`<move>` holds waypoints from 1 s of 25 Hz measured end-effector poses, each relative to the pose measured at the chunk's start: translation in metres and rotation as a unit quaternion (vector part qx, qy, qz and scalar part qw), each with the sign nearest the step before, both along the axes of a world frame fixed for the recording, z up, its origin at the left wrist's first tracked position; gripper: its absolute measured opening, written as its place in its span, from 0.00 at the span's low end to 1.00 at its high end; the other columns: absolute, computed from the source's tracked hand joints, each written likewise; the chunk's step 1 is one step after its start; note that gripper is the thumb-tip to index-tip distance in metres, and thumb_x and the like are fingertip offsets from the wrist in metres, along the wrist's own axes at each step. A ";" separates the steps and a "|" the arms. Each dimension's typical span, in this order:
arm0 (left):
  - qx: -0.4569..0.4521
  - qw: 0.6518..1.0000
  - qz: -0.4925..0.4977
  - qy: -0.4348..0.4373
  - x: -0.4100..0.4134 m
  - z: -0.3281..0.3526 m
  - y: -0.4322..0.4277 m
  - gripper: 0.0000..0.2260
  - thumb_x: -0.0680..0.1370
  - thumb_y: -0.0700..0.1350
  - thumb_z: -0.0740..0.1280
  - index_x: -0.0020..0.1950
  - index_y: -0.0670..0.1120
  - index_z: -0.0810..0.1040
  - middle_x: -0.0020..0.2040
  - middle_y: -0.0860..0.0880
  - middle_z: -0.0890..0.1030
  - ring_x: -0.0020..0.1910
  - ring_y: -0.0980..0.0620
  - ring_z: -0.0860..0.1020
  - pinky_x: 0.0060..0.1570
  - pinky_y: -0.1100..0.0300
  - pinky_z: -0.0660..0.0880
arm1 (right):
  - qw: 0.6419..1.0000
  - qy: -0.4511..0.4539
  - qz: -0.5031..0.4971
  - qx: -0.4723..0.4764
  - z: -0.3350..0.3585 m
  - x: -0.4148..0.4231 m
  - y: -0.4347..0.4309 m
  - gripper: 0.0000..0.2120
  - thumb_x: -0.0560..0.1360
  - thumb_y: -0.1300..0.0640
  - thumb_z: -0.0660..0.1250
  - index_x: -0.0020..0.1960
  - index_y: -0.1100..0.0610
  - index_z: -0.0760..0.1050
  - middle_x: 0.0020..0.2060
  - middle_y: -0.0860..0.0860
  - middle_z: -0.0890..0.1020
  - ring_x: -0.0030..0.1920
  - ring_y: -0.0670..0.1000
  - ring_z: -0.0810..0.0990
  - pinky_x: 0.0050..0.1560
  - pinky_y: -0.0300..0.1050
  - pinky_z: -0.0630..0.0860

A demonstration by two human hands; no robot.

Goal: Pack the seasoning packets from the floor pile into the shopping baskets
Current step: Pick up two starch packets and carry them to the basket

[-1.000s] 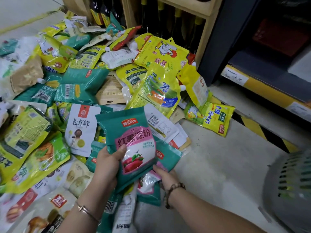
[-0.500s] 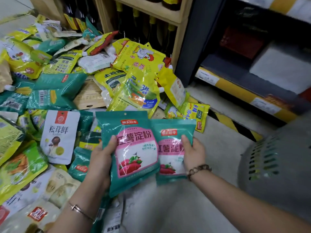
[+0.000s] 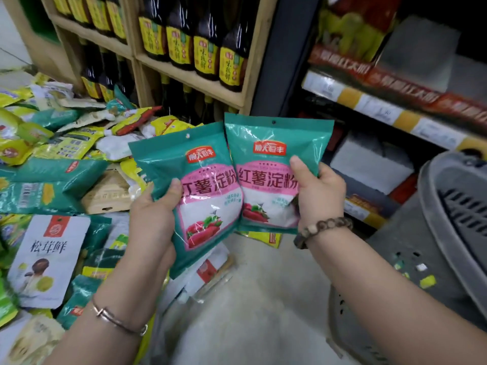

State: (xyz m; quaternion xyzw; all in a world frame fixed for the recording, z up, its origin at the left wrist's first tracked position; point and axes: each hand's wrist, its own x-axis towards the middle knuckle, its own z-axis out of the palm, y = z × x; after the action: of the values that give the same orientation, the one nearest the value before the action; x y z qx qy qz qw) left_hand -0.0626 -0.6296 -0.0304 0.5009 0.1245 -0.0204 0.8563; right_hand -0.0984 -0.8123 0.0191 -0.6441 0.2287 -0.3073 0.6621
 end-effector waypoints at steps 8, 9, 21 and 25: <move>0.049 0.991 -0.024 -0.125 0.003 0.067 -0.010 0.08 0.80 0.42 0.62 0.45 0.50 0.79 0.39 0.53 0.85 0.38 0.53 0.82 0.41 0.53 0.80 | 1.000 0.006 -0.020 0.012 0.077 -0.001 -0.010 0.08 0.76 0.60 0.65 0.38 0.54 0.76 0.34 0.51 0.83 0.36 0.51 0.82 0.40 0.48 0.81; 0.039 0.991 -0.034 -0.124 0.001 0.072 -0.012 0.08 0.81 0.42 0.61 0.45 0.49 0.79 0.38 0.53 0.84 0.37 0.52 0.82 0.40 0.52 0.80 | 1.000 0.008 -0.015 0.003 0.086 -0.007 -0.018 0.08 0.77 0.59 0.65 0.39 0.53 0.76 0.32 0.50 0.84 0.35 0.50 0.83 0.39 0.47 0.81; -0.027 0.954 -0.257 -0.155 -0.045 0.126 -0.132 0.13 0.81 0.45 0.60 0.41 0.50 0.83 0.38 0.50 0.85 0.34 0.53 0.83 0.30 0.61 0.78 | 0.992 -0.016 -0.096 -0.084 0.173 -0.132 -0.159 0.06 0.77 0.55 0.63 0.44 0.56 0.76 0.29 0.49 0.84 0.30 0.47 0.83 0.25 0.45 0.77; 0.000 0.943 -0.288 -0.165 -0.064 0.151 -0.171 0.19 0.80 0.45 0.61 0.33 0.54 0.84 0.35 0.50 0.85 0.30 0.53 0.83 0.26 0.62 0.77 | 0.986 -0.014 -0.135 -0.096 0.185 -0.174 -0.223 0.09 0.76 0.51 0.63 0.47 0.55 0.78 0.31 0.49 0.84 0.30 0.48 0.83 0.25 0.43 0.77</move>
State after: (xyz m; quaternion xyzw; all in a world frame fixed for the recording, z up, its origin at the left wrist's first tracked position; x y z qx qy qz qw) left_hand -0.1264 -0.8008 0.1210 0.5119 -0.1681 -0.1830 0.8223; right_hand -0.2727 -1.0356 0.2037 -0.6631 0.2736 -0.4236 0.5531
